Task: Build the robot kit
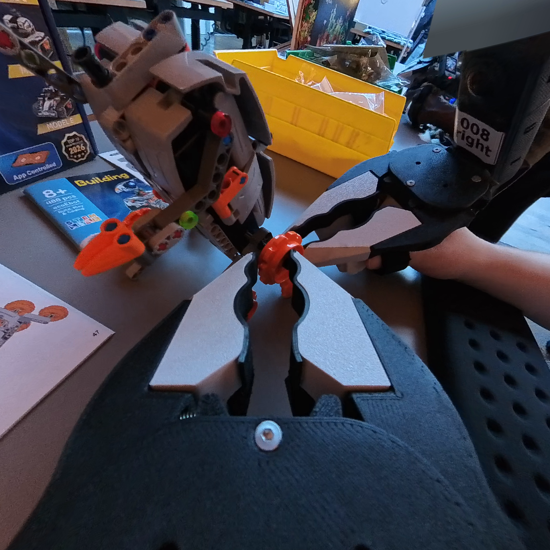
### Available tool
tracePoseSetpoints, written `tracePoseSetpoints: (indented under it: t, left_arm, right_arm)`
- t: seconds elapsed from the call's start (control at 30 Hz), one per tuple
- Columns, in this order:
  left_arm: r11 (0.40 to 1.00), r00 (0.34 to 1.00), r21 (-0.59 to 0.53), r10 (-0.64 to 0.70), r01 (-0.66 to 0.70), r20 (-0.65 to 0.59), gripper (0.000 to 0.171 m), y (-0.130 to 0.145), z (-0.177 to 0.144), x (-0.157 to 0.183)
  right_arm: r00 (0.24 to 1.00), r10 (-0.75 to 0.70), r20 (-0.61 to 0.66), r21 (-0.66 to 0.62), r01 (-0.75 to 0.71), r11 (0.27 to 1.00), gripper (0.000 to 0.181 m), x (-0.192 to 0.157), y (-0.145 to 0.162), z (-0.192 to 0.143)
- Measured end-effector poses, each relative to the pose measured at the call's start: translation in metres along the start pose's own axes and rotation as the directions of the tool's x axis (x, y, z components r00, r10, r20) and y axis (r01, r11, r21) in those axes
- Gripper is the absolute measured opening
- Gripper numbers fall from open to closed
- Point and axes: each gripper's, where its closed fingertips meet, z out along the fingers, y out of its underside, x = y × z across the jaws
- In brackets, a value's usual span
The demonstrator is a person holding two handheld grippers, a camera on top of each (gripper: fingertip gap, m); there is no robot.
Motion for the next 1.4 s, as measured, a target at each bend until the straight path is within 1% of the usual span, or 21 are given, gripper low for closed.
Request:
tracePoseSetpoints:
  t: [0.13,0.23,0.33,0.43,0.6,0.67,0.73,0.83,0.87,0.97,1.03,1.1,1.17,1.23,1.3,1.4]
  left_arm:
    - [1.0,1.0,-0.006,-0.004,0.004,0.001,0.019,0.001,-0.001,0.0]
    - [1.0,1.0,-0.002,-0.001,0.001,0.004,0.018,0.001,-0.002,0.0]
    - [1.0,1.0,-0.011,0.001,-0.001,0.007,0.018,0.002,-0.001,0.0]
    - [1.0,1.0,-0.009,0.012,-0.012,0.014,0.018,0.002,-0.002,0.0]
    - [1.0,1.0,-0.005,0.012,-0.012,-0.02,0.018,0.002,-0.003,0.006]
    - [1.0,0.999,0.004,0.003,-0.002,-0.041,0.018,0.002,-0.005,0.01]
    - [0.999,0.995,0.025,-0.023,0.026,-0.094,0.024,-0.001,-0.01,0.017]
    - [0.986,0.967,0.04,-0.149,0.16,-0.208,0.046,-0.008,-0.02,0.026]
    - [0.977,0.949,0.04,-0.193,0.209,-0.248,0.048,-0.011,-0.023,0.028]
    - [0.939,0.899,0.027,-0.319,0.342,-0.301,0.043,-0.016,-0.031,0.023]
    - [0.907,0.853,-0.004,-0.398,0.421,-0.339,0.04,-0.014,-0.032,0.022]
    - [0.878,0.806,-0.058,-0.461,0.475,-0.371,0.033,-0.009,-0.029,0.024]
    - [0.86,0.778,-0.129,-0.503,0.493,-0.377,0.031,0.001,-0.026,0.029]
    - [0.856,0.784,-0.188,-0.517,0.481,-0.344,0.026,0.013,-0.021,0.031]
    - [0.863,0.794,-0.199,-0.504,0.463,-0.338,0.013,0.015,-0.02,0.033]
    - [0.856,0.787,-0.205,-0.516,0.474,-0.338,0.013,0.016,-0.019,0.032]
  right_arm:
    - [1.0,0.026,0.013,0.0,-0.026,1.0,0.011,0.001,0.0,0.001]
    - [0.999,0.04,0.001,-0.003,-0.04,0.999,0.018,0.004,0.0,0.002]
    - [1.0,-0.005,-0.023,-0.018,0.004,1.0,0.023,0.002,0.001,0.003]
    - [0.998,-0.053,-0.044,-0.028,0.052,0.998,0.019,-0.001,0.001,0.006]
    - [0.999,-0.029,-0.025,-0.033,0.029,0.999,0.016,-0.002,0.002,0.005]
    - [0.998,-0.062,-0.03,-0.03,0.061,0.998,0.015,-0.004,0.001,0.002]
    - [0.991,-0.123,-0.055,-0.017,0.122,0.992,0.015,-0.005,-0.003,-0.002]
    - [0.958,-0.265,-0.108,-0.024,0.264,0.964,0.015,-0.01,-0.007,-0.007]
    - [0.941,-0.315,-0.122,-0.024,0.315,0.949,0.015,-0.012,-0.009,-0.009]
    - [0.874,-0.454,-0.171,-0.019,0.458,0.889,0.016,-0.02,-0.015,-0.016]
    - [0.827,-0.528,-0.193,-0.031,0.533,0.845,0.015,-0.026,-0.017,-0.017]
    - [0.793,-0.582,-0.178,-0.044,0.585,0.81,0.016,-0.034,-0.015,-0.014]
    - [0.766,-0.619,-0.175,-0.072,0.617,0.784,0.015,-0.036,-0.012,-0.012]
    - [0.751,-0.638,-0.17,-0.075,0.636,0.768,0.015,-0.039,-0.011,-0.01]
    - [0.744,-0.65,-0.156,-0.079,0.647,0.759,0.015,-0.042,-0.009,-0.009]
    - [0.737,-0.655,-0.165,-0.093,0.65,0.754,0.016,-0.041,-0.008,-0.009]
